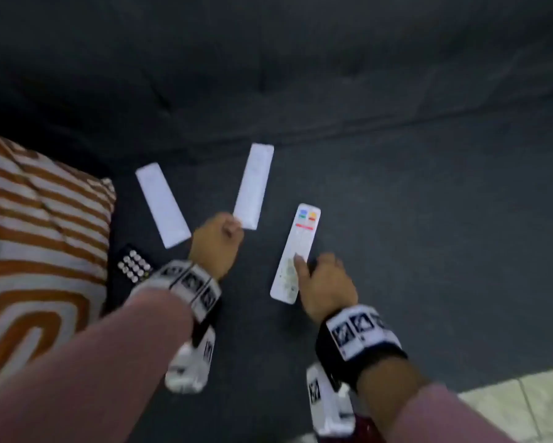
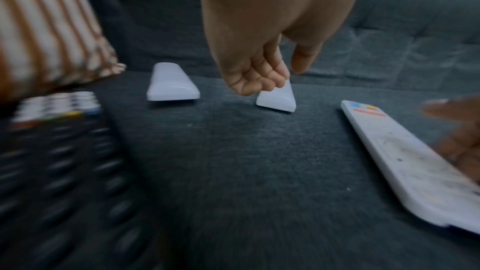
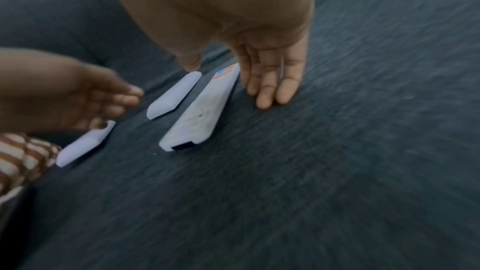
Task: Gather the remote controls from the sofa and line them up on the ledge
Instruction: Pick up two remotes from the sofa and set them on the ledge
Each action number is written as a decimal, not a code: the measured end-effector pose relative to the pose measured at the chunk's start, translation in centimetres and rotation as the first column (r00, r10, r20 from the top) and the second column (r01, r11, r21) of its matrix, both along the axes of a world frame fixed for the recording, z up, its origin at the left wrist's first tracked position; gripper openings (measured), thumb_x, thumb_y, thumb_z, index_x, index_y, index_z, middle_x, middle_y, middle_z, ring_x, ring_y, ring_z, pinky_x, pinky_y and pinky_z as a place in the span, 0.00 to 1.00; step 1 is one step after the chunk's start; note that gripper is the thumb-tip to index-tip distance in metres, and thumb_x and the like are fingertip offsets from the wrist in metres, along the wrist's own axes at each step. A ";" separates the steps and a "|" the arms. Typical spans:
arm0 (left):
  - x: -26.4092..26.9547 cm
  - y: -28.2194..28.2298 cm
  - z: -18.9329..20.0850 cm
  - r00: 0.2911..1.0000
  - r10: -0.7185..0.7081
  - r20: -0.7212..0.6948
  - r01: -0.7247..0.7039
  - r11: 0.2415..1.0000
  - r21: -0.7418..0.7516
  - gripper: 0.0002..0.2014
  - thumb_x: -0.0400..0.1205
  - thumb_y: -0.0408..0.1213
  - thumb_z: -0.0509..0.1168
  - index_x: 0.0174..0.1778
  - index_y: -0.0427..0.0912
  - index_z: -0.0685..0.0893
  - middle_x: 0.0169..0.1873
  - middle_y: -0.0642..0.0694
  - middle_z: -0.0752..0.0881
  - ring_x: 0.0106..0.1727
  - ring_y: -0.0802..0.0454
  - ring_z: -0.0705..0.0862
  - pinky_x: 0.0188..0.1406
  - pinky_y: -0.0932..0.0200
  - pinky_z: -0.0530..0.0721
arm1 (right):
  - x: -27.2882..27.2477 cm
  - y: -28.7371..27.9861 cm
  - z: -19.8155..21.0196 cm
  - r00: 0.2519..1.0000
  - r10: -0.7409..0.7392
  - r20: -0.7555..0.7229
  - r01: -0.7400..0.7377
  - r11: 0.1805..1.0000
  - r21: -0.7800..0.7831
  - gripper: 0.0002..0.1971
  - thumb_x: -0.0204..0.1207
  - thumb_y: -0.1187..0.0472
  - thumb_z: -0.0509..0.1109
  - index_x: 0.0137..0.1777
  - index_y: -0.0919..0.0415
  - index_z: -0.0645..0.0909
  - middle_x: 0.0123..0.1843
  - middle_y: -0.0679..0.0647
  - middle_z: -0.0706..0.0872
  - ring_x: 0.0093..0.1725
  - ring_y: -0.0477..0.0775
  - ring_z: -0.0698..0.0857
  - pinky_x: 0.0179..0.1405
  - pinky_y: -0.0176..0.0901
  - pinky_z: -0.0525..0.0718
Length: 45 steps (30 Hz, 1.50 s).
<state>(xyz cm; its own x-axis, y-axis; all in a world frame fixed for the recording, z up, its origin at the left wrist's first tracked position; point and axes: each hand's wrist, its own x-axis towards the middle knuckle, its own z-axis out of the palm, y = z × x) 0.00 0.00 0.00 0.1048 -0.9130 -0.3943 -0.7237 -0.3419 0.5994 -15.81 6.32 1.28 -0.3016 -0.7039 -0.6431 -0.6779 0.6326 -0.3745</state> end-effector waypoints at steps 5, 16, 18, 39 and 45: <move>-2.6 -4.4 -4.1 0.992 -0.036 0.120 0.044 0.997 -0.062 0.21 0.78 0.42 0.65 0.63 0.33 0.77 0.63 0.35 0.77 0.66 0.38 0.77 0.66 0.51 0.72 | 1.0 -3.5 -1.9 0.992 -0.056 -0.110 0.054 0.998 -0.019 0.36 0.69 0.35 0.65 0.65 0.65 0.65 0.66 0.60 0.74 0.60 0.65 0.82 0.46 0.50 0.74; -4.4 -8.1 -5.2 0.914 -0.128 0.385 0.065 0.983 0.174 0.35 0.76 0.47 0.67 0.72 0.27 0.65 0.72 0.31 0.70 0.71 0.33 0.72 0.69 0.44 0.71 | -0.5 -4.4 -2.0 0.957 -0.202 0.207 0.205 0.979 0.008 0.27 0.65 0.58 0.77 0.62 0.64 0.74 0.60 0.64 0.83 0.52 0.65 0.87 0.48 0.53 0.88; -4.2 -7.3 -4.0 0.976 -0.050 0.212 0.009 0.982 0.190 0.30 0.78 0.47 0.64 0.68 0.27 0.72 0.67 0.30 0.77 0.66 0.33 0.77 0.63 0.48 0.76 | -1.7 -3.1 -0.8 0.769 -0.427 0.476 0.424 0.897 0.120 0.21 0.68 0.68 0.73 0.59 0.65 0.71 0.50 0.67 0.84 0.32 0.64 0.88 0.30 0.52 0.88; -14.9 7.8 39.4 0.743 -0.420 -0.521 0.551 0.826 0.121 0.16 0.82 0.51 0.53 0.49 0.43 0.79 0.26 0.39 0.83 0.23 0.43 0.84 0.31 0.57 0.81 | -13.2 17.9 40.2 0.380 -0.491 0.784 0.903 0.381 -0.199 0.15 0.82 0.46 0.51 0.54 0.48 0.77 0.38 0.52 0.80 0.27 0.48 0.78 0.26 0.38 0.79; -20.5 12.2 43.3 0.599 -0.585 -0.547 0.734 0.674 0.083 0.15 0.74 0.56 0.56 0.42 0.50 0.81 0.26 0.38 0.83 0.24 0.44 0.84 0.42 0.48 0.84 | -14.9 24.9 42.6 0.241 -0.579 0.779 0.970 0.127 -0.207 0.19 0.82 0.51 0.50 0.62 0.58 0.77 0.38 0.55 0.81 0.27 0.50 0.77 0.28 0.43 0.75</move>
